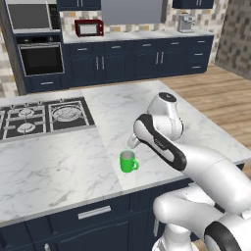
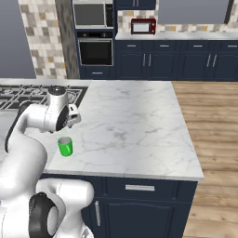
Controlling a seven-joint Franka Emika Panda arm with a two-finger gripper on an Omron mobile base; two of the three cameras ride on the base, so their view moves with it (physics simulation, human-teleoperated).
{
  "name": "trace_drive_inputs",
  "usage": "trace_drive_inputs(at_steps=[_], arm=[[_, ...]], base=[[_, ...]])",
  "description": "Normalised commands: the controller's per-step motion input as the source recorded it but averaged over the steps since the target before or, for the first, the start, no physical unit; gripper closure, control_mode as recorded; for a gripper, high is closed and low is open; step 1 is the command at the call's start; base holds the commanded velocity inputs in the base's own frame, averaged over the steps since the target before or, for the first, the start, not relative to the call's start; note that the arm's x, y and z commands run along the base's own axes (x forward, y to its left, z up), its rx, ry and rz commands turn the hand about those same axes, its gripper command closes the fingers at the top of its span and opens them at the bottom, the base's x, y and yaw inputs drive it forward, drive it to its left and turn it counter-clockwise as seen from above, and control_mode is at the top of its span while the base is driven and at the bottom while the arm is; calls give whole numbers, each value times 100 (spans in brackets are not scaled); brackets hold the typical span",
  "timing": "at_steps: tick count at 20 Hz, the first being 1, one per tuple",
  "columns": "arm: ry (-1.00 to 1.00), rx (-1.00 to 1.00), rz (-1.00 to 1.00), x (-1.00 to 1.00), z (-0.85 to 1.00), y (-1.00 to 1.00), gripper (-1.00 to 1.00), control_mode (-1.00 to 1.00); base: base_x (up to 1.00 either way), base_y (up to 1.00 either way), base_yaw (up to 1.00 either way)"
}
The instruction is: Clear the mugs and bowl far away from the sink.
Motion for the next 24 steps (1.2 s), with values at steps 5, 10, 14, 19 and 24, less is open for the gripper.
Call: trace_drive_inputs(at_steps=[5,10,14,19,24], arm=[[0,6,-8,-81,87,0,-100,-100],[4,5,-8,-57,97,-1,-100,-100],[4,5,-5,-49,44,-5,-100,100],[0,0,0,0,0,0,-100,100],[0,0,0,0,0,0,-100,100]], base=[[0,0,0],[0,0,0],[-17,-3,-1],[-82,-10,22],[-65,-1,58]])
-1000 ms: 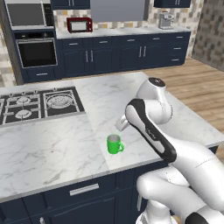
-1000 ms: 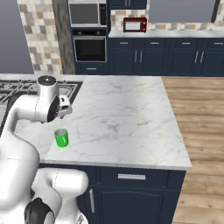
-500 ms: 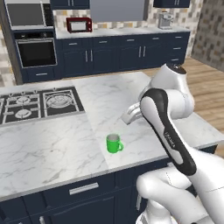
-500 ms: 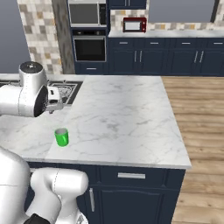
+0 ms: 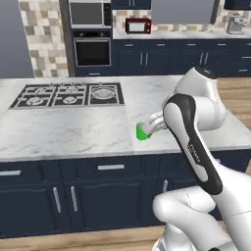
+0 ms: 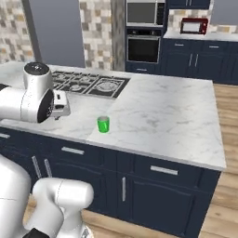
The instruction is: Clear the mugs and bowl far away from the sink.
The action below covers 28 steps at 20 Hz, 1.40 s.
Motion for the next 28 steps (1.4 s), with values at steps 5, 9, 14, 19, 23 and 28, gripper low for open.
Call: trace_drive_inputs(at_steps=[5,9,14,19,23,28], arm=[[0,0,0,0,0,0,-100,100],[0,0,0,0,0,0,-100,100],[0,0,0,0,0,0,-100,100],[0,0,0,0,0,0,-100,100],[0,0,0,0,0,0,-100,100],[0,0,0,0,0,0,-100,100]], base=[[-39,0,70],[-19,0,73],[-5,0,79],[-4,0,83],[-1,0,86],[0,0,89]])
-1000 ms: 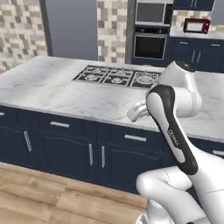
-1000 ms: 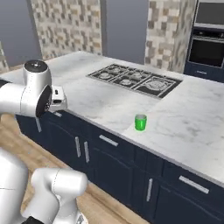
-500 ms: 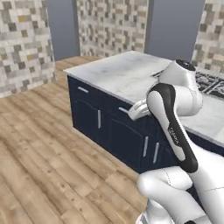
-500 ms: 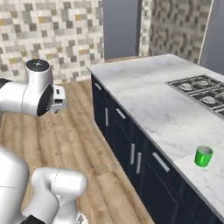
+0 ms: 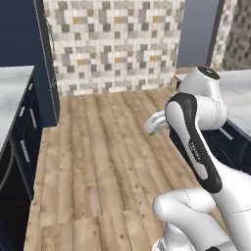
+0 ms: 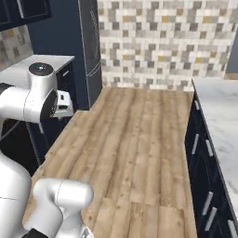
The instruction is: Clear the mugs and bowl far away from the sink.
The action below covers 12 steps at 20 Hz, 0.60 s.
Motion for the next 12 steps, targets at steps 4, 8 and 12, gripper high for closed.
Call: trace_drive_inputs(at_steps=[4,8,12], arm=[[0,0,0,0,0,0,-100,100],[0,0,0,0,0,0,-100,100],[0,0,0,0,0,0,-100,100]], base=[[0,0,92],[0,0,92],[0,-1,91]])
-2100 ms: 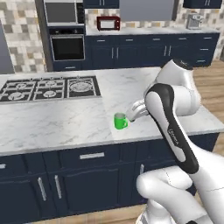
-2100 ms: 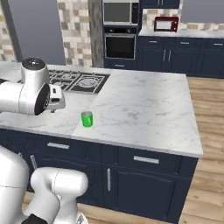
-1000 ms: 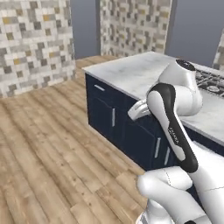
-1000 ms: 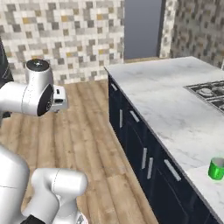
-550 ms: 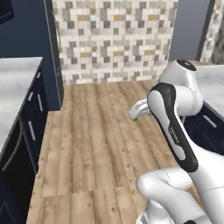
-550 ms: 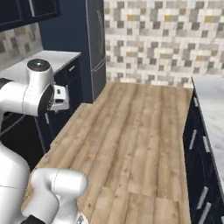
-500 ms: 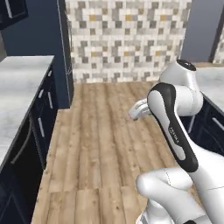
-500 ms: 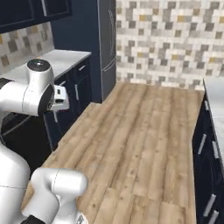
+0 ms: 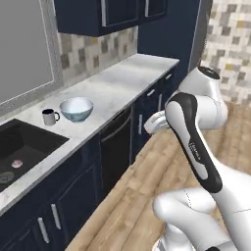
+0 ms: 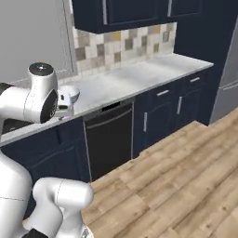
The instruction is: Clear the mugs and bowl far away from the sink.
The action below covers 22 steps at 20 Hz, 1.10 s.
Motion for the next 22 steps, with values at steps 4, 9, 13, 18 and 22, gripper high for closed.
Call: trace_drive_inputs(at_steps=[4,9,13,18,22], arm=[[0,0,0,0,0,0,-100,100],[0,0,0,0,0,0,-100,100],[0,0,0,0,0,0,-100,100],[0,0,0,0,0,0,-100,100],[0,0,0,0,0,0,-100,100]], base=[[7,-18,79],[35,-54,60],[48,-97,35],[57,-100,32],[61,-79,36]])
